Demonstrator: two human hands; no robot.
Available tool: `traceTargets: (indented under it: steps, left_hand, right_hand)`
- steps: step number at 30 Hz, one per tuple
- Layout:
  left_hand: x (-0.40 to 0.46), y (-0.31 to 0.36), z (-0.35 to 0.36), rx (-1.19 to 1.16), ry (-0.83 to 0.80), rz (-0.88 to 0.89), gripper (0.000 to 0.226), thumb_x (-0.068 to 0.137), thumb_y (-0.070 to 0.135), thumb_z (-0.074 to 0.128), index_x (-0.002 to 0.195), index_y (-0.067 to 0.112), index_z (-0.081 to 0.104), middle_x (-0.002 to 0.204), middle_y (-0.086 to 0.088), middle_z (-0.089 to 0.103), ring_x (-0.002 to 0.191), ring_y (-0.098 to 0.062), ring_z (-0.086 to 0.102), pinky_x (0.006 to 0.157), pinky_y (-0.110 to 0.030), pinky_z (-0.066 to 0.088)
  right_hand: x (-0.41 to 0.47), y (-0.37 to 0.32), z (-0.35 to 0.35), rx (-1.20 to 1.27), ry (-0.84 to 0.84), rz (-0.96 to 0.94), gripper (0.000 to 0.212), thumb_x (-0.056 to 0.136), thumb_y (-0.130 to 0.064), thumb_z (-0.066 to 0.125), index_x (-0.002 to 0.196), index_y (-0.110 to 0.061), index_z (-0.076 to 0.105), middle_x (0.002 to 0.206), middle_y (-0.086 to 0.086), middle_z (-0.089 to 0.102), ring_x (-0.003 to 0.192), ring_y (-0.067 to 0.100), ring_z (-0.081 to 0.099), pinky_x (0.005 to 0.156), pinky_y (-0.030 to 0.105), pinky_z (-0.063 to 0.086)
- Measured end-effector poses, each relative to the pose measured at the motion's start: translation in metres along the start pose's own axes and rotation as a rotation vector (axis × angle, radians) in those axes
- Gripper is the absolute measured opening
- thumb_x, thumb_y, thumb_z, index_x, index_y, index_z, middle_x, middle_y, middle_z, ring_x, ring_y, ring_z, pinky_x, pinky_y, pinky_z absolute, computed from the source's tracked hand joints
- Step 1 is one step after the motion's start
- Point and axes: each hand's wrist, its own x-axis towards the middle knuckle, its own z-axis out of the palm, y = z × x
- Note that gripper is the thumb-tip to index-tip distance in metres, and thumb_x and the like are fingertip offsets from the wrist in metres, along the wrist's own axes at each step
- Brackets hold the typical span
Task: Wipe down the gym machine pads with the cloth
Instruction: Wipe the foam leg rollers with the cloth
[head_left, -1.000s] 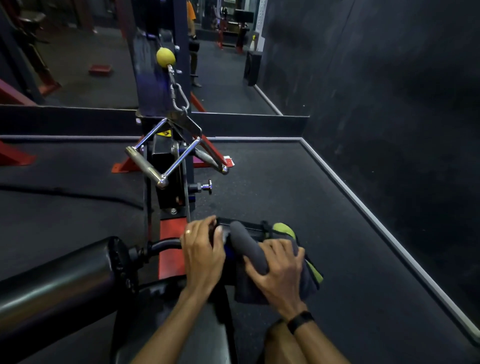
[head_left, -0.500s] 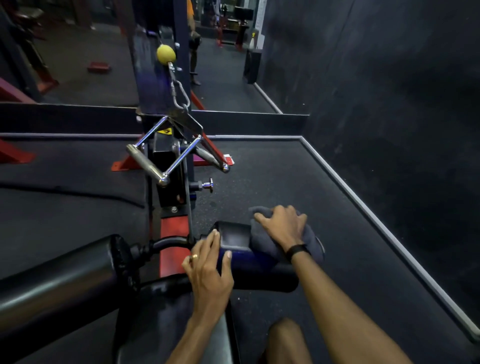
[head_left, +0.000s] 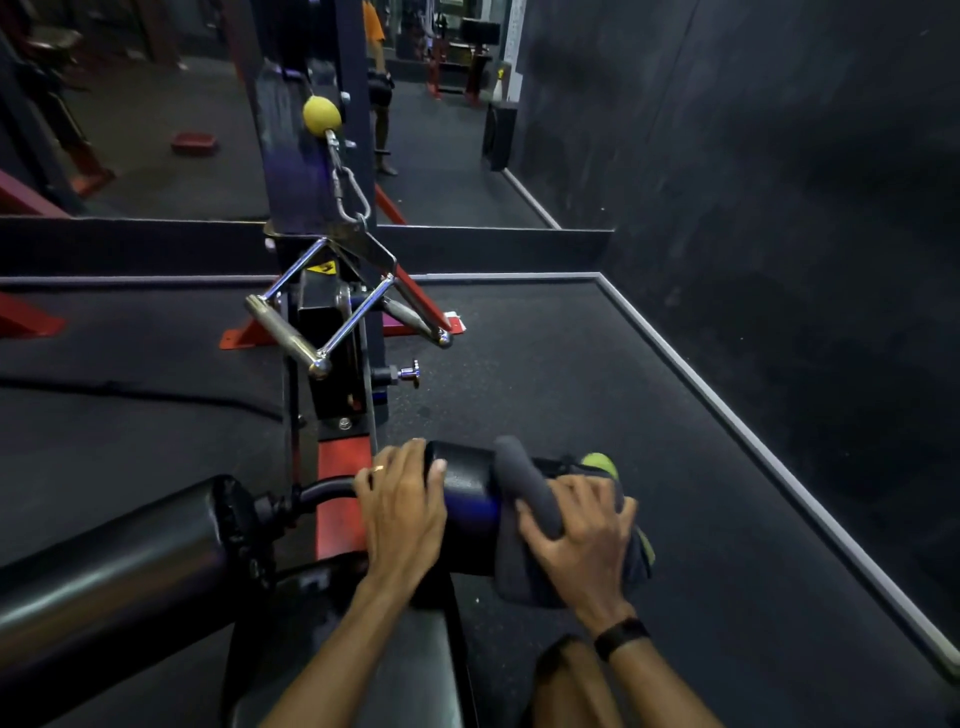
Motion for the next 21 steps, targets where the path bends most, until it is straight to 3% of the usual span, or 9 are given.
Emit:
traceTargets:
  steps: [2,5,10,13,17,21]
  left_hand:
    - [0.002,0.002,0.011,0.034,-0.068,-0.022,0.059,0.097,0.043,0.024,0.124,0.011,0.065,0.119,-0.001,0.068,0.118,-0.023,0.054,0.100,-0.046,0.025]
    - [-0.003,0.001,0.014,-0.031,-0.018,-0.084,0.060,0.096,0.044,0.025,0.124,0.012,0.068,0.121,0.001,0.069,0.120,-0.022,0.054,0.101,-0.045,0.023]
    - [-0.022,-0.010,0.010,-0.123,0.006,-0.066,0.051,0.095,0.044,0.035,0.130,0.022,0.066,0.138,0.011,0.061,0.134,-0.018,0.043,0.103,-0.046,0.021]
    - [-0.040,-0.016,0.008,-0.147,0.007,-0.048,0.048,0.095,0.037,0.038,0.137,0.027,0.060,0.147,0.014,0.050,0.143,-0.013,0.031,0.107,-0.051,0.018]
    - [-0.062,-0.033,-0.006,-0.098,-0.065,0.008,0.063,0.084,0.015,0.045,0.144,0.035,0.048,0.156,0.015,0.039,0.148,-0.012,0.022,0.108,-0.059,0.020]
    - [-0.073,-0.060,-0.031,0.013,-0.195,0.106,0.051,0.093,0.031,0.039,0.142,0.041,0.050,0.156,0.012,0.037,0.145,-0.014,0.030,0.107,-0.054,0.021]
  right_hand:
    - [0.016,0.014,-0.006,-0.039,-0.084,0.220,0.033,0.084,-0.057,0.054,0.077,-0.025,0.061,0.086,-0.007,0.061,0.093,0.025,0.053,0.079,0.043,0.033]
    - [0.054,0.014,-0.001,-0.120,-0.337,0.446,0.037,0.089,-0.056,0.048,0.082,-0.025,0.066,0.096,-0.004,0.066,0.103,0.025,0.052,0.087,0.046,0.033]
    - [0.105,-0.031,0.023,-0.190,-0.580,0.394,0.040,0.089,-0.053,0.050,0.097,-0.020,0.072,0.108,0.004,0.071,0.116,0.026,0.051,0.094,0.046,0.032]
    - [0.101,-0.078,0.036,-0.226,-0.520,0.305,0.048,0.091,-0.057,0.048,0.095,-0.017,0.074,0.104,0.005,0.071,0.111,0.026,0.053,0.093,0.048,0.032]
    - [0.059,-0.099,0.030,-0.148,-0.246,0.172,0.042,0.085,-0.057,0.053,0.074,-0.019,0.067,0.079,0.001,0.064,0.086,0.025,0.055,0.083,0.047,0.035]
    - [0.025,-0.047,0.007,-0.207,-0.181,-0.062,0.040,0.089,-0.056,0.049,0.076,-0.021,0.062,0.080,0.002,0.060,0.083,0.027,0.055,0.075,0.044,0.035]
